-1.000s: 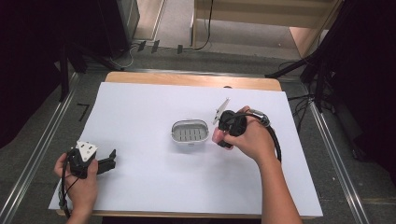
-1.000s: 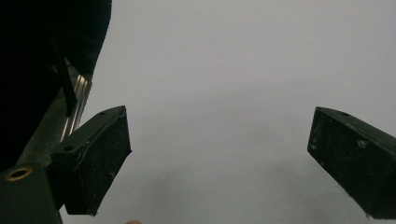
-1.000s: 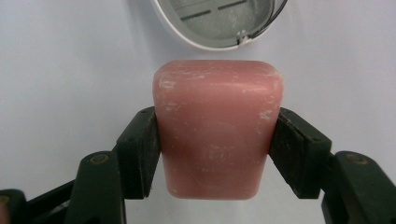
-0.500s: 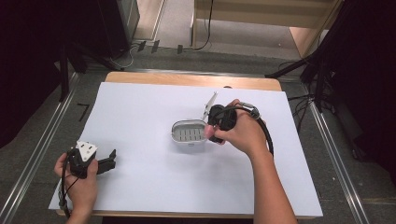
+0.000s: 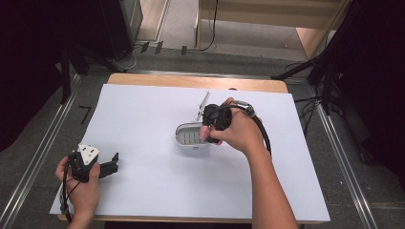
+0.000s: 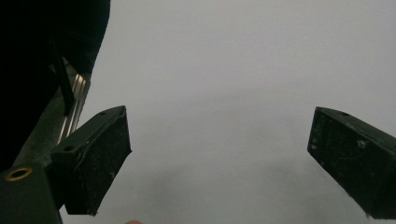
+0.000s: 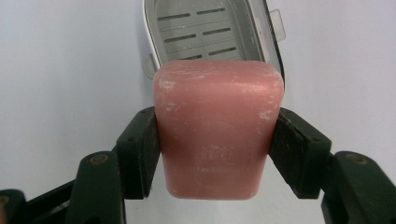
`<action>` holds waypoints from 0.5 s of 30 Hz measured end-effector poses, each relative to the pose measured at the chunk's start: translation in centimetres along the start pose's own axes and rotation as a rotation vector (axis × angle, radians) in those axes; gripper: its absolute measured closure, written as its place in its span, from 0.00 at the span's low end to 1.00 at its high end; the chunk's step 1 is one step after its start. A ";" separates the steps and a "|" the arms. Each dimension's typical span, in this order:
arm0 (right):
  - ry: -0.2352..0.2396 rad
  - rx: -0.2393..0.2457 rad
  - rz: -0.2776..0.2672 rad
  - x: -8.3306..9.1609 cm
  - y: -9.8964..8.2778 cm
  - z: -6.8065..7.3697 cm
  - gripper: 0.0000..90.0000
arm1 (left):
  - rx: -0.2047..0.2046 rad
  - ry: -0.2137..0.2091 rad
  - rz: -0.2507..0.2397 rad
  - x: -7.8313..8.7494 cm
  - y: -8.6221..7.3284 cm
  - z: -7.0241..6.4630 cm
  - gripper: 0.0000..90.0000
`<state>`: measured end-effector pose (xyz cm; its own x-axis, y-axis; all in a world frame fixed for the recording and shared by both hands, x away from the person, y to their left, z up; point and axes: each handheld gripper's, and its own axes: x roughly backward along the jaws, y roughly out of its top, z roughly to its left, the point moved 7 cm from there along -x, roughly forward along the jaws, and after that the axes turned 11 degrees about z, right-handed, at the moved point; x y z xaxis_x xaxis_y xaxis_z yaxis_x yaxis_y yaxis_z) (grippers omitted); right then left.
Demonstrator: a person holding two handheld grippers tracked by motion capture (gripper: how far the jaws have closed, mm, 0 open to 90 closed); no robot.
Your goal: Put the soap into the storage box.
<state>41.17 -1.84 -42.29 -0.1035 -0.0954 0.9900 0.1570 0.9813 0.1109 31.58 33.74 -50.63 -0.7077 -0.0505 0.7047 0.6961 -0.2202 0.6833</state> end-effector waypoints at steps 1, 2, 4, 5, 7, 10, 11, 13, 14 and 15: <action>0.002 0.001 0.008 0.0 0.1 0.0 0.43 | 0.000 0.000 0.000 0.0 0.0 0.0 0.07; 0.001 0.005 0.010 0.0 0.4 -0.1 0.44 | 0.000 -0.001 0.000 0.0 0.0 0.0 0.07; 0.001 0.007 0.013 0.1 0.7 -0.2 0.44 | 0.001 -0.002 0.000 0.0 0.0 0.0 0.07; -0.001 0.014 0.009 0.1 0.9 -0.2 0.44 | 0.000 -0.002 0.000 0.0 0.0 0.0 0.07; 0.001 0.014 0.011 0.2 1.1 -0.2 0.44 | 0.000 -0.002 0.000 0.0 0.0 0.0 0.07; -0.007 0.028 0.024 0.1 1.7 -0.4 0.44 | 0.000 -0.003 0.000 0.0 0.0 0.0 0.07; -0.011 0.028 0.027 0.0 1.9 -0.4 0.44 | 0.000 -0.003 0.000 0.0 0.0 0.0 0.07; -0.008 0.036 0.037 -0.1 2.3 -0.4 0.43 | 0.000 -0.003 0.001 0.0 0.0 0.0 0.07; -0.008 0.042 0.034 -0.1 2.5 -0.4 0.44 | 0.000 -0.004 0.000 0.0 0.0 0.0 0.07; -0.006 0.043 0.030 -0.2 2.7 -0.4 0.44 | 0.000 -0.004 0.000 0.0 0.0 0.0 0.07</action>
<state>41.97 0.73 -42.21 -0.1051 -0.0645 0.9924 0.1180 0.9900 0.0768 31.59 33.74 -50.64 -0.7072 -0.0466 0.7055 0.6962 -0.2200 0.6833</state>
